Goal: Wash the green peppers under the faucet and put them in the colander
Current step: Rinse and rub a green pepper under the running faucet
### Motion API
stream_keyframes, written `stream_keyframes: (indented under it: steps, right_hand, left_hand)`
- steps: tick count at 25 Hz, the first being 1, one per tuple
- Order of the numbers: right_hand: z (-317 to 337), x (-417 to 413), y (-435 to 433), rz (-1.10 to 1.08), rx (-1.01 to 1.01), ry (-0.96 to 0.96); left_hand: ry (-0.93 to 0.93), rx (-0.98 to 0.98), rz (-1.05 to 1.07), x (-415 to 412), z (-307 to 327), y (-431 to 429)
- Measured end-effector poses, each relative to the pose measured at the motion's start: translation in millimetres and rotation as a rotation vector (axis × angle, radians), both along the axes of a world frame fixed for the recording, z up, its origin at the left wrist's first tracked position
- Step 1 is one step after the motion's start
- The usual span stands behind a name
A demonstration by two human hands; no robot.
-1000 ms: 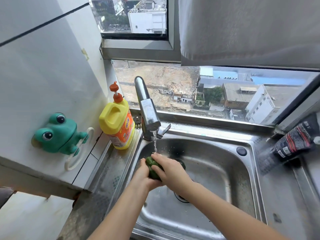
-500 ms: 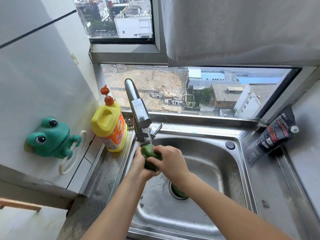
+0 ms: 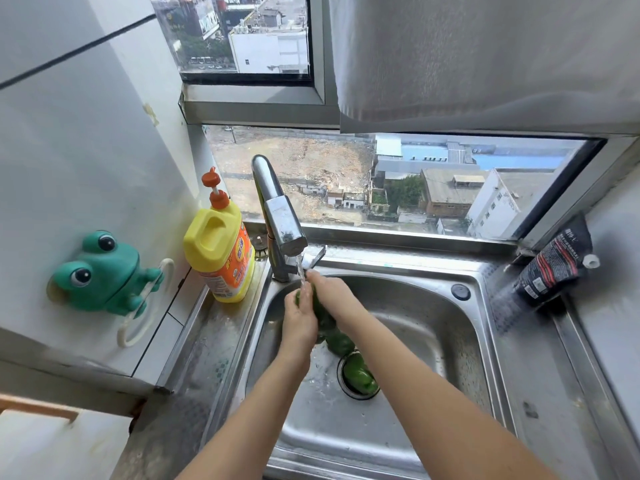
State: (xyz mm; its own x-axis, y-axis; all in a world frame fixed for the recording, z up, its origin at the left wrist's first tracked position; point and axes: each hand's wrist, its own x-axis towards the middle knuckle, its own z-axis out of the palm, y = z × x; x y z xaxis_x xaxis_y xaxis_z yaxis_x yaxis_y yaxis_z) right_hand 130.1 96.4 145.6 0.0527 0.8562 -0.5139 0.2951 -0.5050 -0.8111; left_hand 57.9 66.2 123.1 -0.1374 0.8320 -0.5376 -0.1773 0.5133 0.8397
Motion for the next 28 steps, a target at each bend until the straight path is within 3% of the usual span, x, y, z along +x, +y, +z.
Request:
stream_keyframes:
  steps: [1, 4, 7, 9, 11, 14, 15, 20, 28]
  right_hand:
    - [0, 0, 4, -0.021, -0.046, 0.079]
    - [-16, -8, -7, 0.017, 0.289, -0.115]
    - [-19, -7, -29, -0.034, 0.621, 0.006]
    - [-22, -6, -30, 0.069, 0.735, -0.049]
    - [-15, -12, -27, -0.039, 0.622, 0.019]
    - [3, -19, -14, -0.262, 0.088, 0.537]
    - [5, -18, -10, -0.235, 0.03, 0.58]
    - [-9, -12, -13, -0.095, 0.12, 0.814]
    - [-13, 10, -27, 0.122, 0.055, 0.897]
  left_hand:
    - [0.051, 0.052, -0.004, 3, 2, -3]
    - [-0.211, -0.117, 0.139, -1, 8, 4]
    - [-0.381, -0.389, -0.026, -16, 26, 12]
    - [-0.457, -0.361, -0.025, -19, 31, 12]
    - [-0.504, -0.186, 0.074, -12, 26, 12]
    - [-0.192, 0.059, 0.143, -6, 14, 14]
    - [-0.152, 0.092, 0.153, -7, 12, 15]
    - [-0.161, 0.076, 0.117, -22, 10, 26]
    - [-0.154, -0.21, -0.011, -37, 33, 30]
